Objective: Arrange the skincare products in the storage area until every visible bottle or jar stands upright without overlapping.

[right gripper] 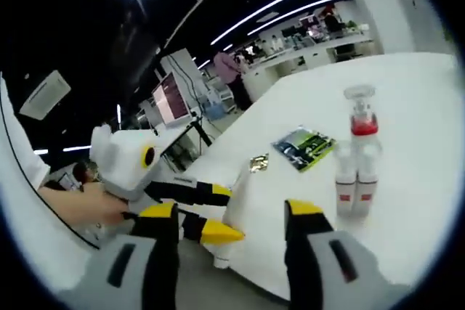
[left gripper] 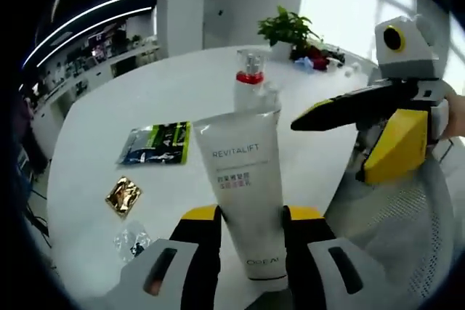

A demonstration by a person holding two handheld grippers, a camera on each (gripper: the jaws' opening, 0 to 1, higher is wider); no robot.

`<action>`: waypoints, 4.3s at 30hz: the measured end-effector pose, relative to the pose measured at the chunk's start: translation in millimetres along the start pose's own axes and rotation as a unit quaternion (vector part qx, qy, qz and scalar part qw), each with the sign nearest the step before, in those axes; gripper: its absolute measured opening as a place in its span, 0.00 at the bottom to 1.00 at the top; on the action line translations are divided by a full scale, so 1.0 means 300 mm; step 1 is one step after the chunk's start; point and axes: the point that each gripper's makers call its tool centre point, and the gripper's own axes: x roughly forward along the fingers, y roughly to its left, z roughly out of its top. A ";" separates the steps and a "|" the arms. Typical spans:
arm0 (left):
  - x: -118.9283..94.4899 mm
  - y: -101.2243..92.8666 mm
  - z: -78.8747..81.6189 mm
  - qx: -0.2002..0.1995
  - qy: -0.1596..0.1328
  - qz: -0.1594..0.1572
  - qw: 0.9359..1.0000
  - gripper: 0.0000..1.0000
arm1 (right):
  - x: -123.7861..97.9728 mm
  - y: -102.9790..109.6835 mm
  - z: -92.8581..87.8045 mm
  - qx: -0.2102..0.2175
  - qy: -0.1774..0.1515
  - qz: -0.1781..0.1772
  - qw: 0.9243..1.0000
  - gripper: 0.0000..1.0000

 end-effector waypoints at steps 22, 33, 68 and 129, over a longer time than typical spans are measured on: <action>-0.036 -0.082 0.064 0.042 -0.017 -0.013 0.999 0.30 | 0.029 0.039 0.014 -0.056 0.001 -0.033 0.998 0.19; -0.074 -0.095 0.108 0.051 -0.027 -0.018 0.998 0.31 | -0.013 0.035 0.057 -0.081 -0.015 -0.028 0.996 0.11; -0.110 -0.222 0.174 0.166 -0.037 -0.266 0.949 0.18 | -0.110 0.178 0.136 -0.250 0.044 0.237 0.938 0.11; 0.283 0.085 0.268 0.164 -0.043 -0.193 0.966 0.16 | -0.179 -0.224 0.071 -0.101 -0.002 -0.047 0.994 0.76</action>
